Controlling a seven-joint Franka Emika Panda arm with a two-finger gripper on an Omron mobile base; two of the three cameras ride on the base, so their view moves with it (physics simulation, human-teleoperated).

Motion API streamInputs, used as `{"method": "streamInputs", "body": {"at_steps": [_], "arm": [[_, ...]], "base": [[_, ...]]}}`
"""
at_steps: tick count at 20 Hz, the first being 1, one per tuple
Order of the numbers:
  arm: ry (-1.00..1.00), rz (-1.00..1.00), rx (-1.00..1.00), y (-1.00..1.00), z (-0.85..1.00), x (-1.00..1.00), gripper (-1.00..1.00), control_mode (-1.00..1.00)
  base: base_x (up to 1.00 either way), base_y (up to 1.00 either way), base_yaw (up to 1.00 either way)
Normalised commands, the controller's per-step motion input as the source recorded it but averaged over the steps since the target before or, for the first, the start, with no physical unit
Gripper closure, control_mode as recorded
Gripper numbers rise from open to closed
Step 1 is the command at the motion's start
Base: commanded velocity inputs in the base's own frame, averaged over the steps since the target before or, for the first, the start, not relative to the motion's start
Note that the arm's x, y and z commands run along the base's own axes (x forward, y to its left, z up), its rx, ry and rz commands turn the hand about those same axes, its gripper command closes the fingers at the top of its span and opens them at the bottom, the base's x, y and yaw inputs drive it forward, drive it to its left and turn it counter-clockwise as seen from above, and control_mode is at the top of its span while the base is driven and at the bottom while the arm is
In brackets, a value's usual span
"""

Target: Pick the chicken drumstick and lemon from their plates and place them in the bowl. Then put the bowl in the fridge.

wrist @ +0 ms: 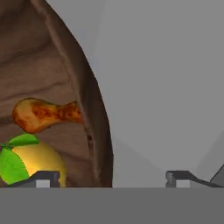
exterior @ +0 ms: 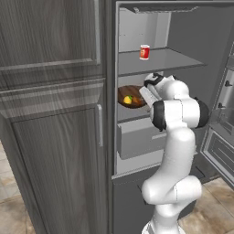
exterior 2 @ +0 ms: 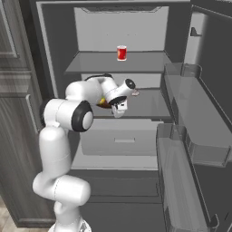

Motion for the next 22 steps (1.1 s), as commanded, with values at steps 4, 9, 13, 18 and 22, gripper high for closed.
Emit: {"method": "streamInputs", "body": {"at_steps": [4, 9, 13, 18, 22], "arm": [[0.00, 0.00, 0.00, 0.00, 0.32, -0.28, -1.00, -1.00], [0.00, 0.00, 0.00, -0.01, 0.40, -0.40, -1.00, -1.00], [0.00, 0.00, 0.00, -0.03, 0.30, -0.62, -1.00, -1.00], [-0.07, 0.00, 0.00, 0.00, 0.12, -0.81, -1.00, -1.00], [-0.14, 0.09, -0.06, 0.00, 0.07, -0.90, -1.00, -1.00]], "base": [[0.00, 0.00, 0.00], [0.00, 0.00, 0.00], [0.00, 0.00, 0.00], [0.00, 0.00, 0.00], [0.00, 0.00, 0.00]]}}
